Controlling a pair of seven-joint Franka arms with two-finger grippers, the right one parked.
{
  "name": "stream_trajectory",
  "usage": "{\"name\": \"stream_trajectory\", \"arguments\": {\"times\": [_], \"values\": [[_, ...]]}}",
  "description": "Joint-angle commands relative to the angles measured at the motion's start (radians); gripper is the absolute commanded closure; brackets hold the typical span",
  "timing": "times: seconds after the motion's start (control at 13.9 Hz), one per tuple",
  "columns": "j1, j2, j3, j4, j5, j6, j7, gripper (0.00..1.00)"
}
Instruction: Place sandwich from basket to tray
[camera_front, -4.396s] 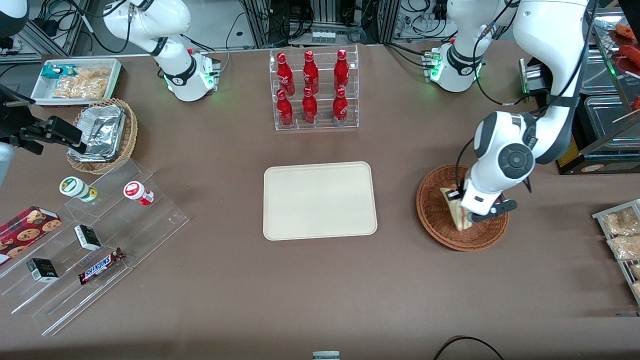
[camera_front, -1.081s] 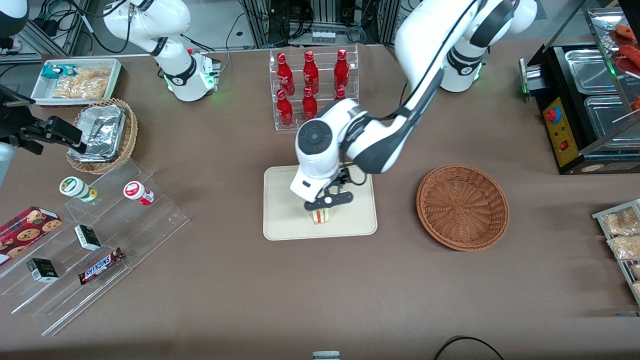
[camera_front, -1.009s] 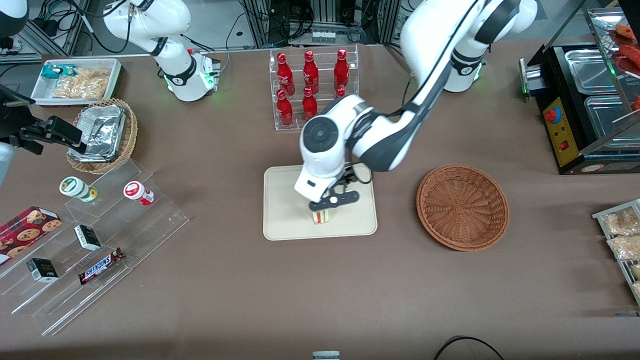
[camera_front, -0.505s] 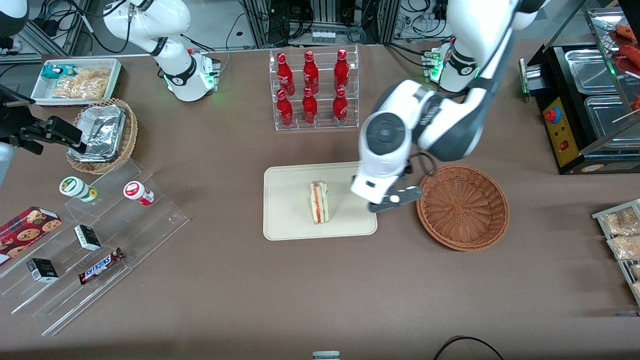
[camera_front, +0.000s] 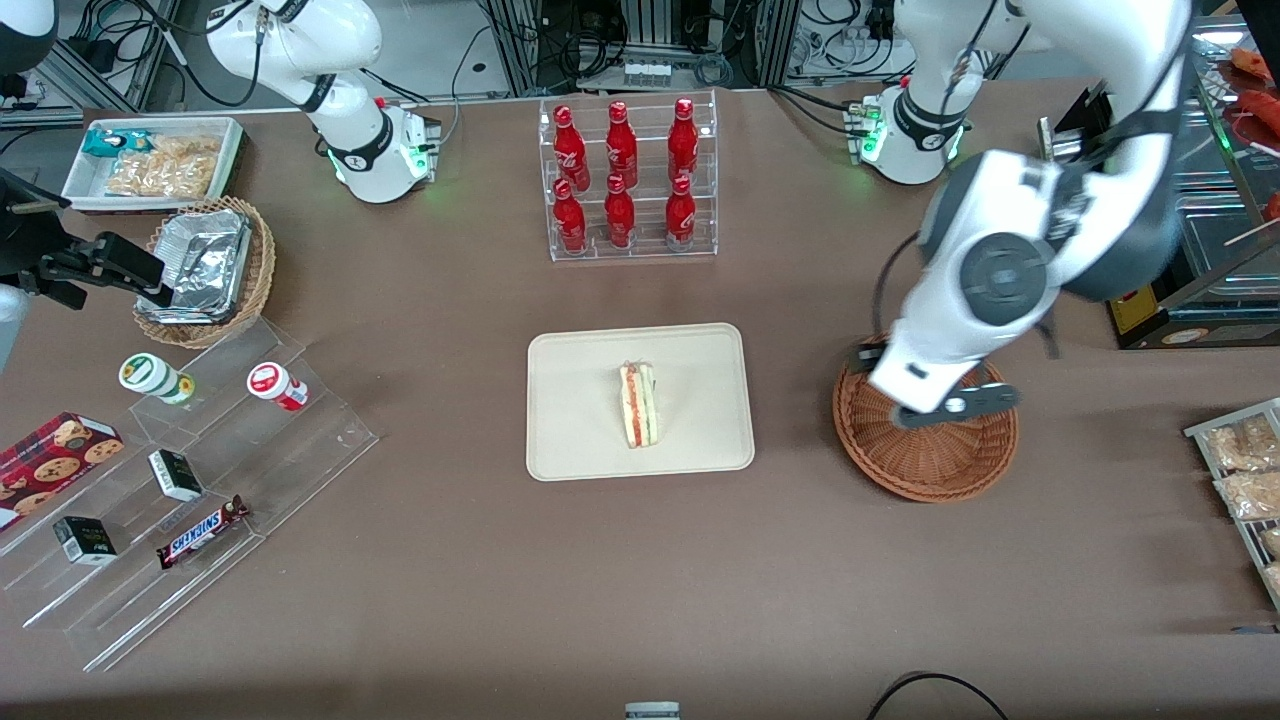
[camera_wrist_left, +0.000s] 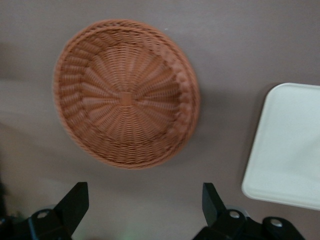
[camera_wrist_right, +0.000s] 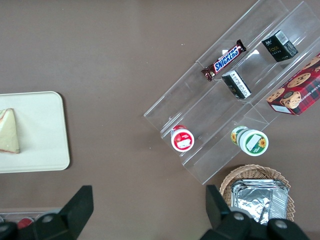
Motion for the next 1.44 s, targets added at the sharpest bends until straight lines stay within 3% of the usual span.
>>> {"name": "stream_trajectory", "arguments": {"times": [0.0,0.36,1.01,1.37], "values": [[0.096,-0.090,-0.012,-0.048,-0.002,-0.045,0.131,0.00],[0.222,-0.173,-0.011,-0.002,-0.054,-0.183,0.287,0.00],[0.228,-0.224,-0.009,0.089,-0.054,-0.253,0.300,0.00],[0.256,-0.220,-0.017,0.130,-0.108,-0.256,0.306,0.00]]}}
